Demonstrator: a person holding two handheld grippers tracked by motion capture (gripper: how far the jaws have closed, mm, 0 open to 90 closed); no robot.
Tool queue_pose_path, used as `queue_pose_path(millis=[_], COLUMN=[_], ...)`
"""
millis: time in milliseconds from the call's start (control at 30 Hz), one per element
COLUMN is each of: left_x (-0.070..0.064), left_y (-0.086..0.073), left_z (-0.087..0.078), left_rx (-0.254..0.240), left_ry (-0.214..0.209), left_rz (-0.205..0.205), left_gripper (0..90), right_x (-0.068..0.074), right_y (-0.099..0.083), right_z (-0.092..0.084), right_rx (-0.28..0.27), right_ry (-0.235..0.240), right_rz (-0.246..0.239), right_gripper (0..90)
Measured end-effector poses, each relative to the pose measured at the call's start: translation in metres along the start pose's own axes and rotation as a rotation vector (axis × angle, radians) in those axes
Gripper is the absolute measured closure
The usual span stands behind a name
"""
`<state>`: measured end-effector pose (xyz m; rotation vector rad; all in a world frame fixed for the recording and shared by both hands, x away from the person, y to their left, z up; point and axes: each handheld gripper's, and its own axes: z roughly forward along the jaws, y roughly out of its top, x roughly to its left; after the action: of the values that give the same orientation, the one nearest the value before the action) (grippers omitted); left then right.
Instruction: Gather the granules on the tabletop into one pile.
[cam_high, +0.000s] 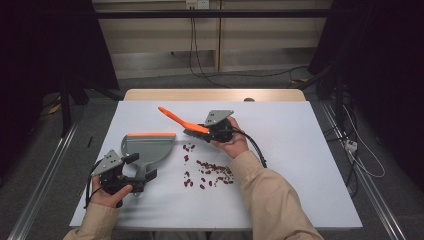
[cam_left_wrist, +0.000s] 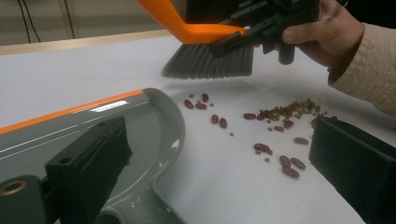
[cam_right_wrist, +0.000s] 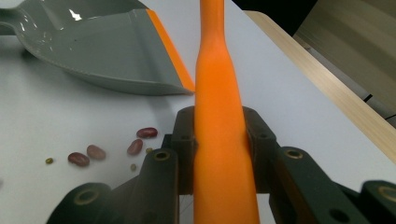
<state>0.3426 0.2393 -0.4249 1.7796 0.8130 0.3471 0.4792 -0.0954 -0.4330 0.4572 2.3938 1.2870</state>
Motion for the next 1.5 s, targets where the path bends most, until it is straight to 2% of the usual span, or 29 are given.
queue_pose_path(millis=[100,133,367,467,567,800,1133,1333,1500], left_x=[0.0,0.0,0.001,0.0,0.0,0.0,-0.001,-0.001,-0.002], left_y=[0.0,0.0,0.0,0.001,0.001,0.001,0.001,0.002,0.002], left_z=[0.0,0.0,-0.001,0.0,-0.001,-0.001,-0.001,-0.002,-0.001], left_rx=[0.0,-0.001,-0.001,0.0,-0.002,-0.001,0.001,0.002,0.001], left_ry=[-0.001,-0.002,-0.002,-0.002,-0.002,-0.001,-0.004,-0.003,-0.004], left_rz=[0.005,0.003,0.005,0.007,0.006,0.006,0.004,0.009,0.016], left_gripper=[4.8,4.8,4.8,4.8,4.8,4.8,4.8,4.8,4.8], right_x=[0.005,0.006,0.016,0.021,0.028,0.032,0.05,0.059,0.064], right_y=[-0.003,-0.004,-0.001,0.001,0.003,-0.003,-0.006,-0.008,-0.011], right_z=[0.008,0.009,0.009,0.009,0.009,-0.002,-0.02,-0.031,-0.038], right_rx=[0.028,0.015,0.022,0.013,0.027,0.01,0.03,0.037,0.028], right_ry=[0.024,0.043,0.085,0.123,0.134,0.198,0.254,0.271,0.266], right_rz=[-0.021,-0.018,-0.051,-0.059,-0.097,-0.087,-0.137,-0.143,-0.137], right_gripper=[71.3,71.3,71.2,71.2,71.0,70.9,70.8,70.8,70.8])
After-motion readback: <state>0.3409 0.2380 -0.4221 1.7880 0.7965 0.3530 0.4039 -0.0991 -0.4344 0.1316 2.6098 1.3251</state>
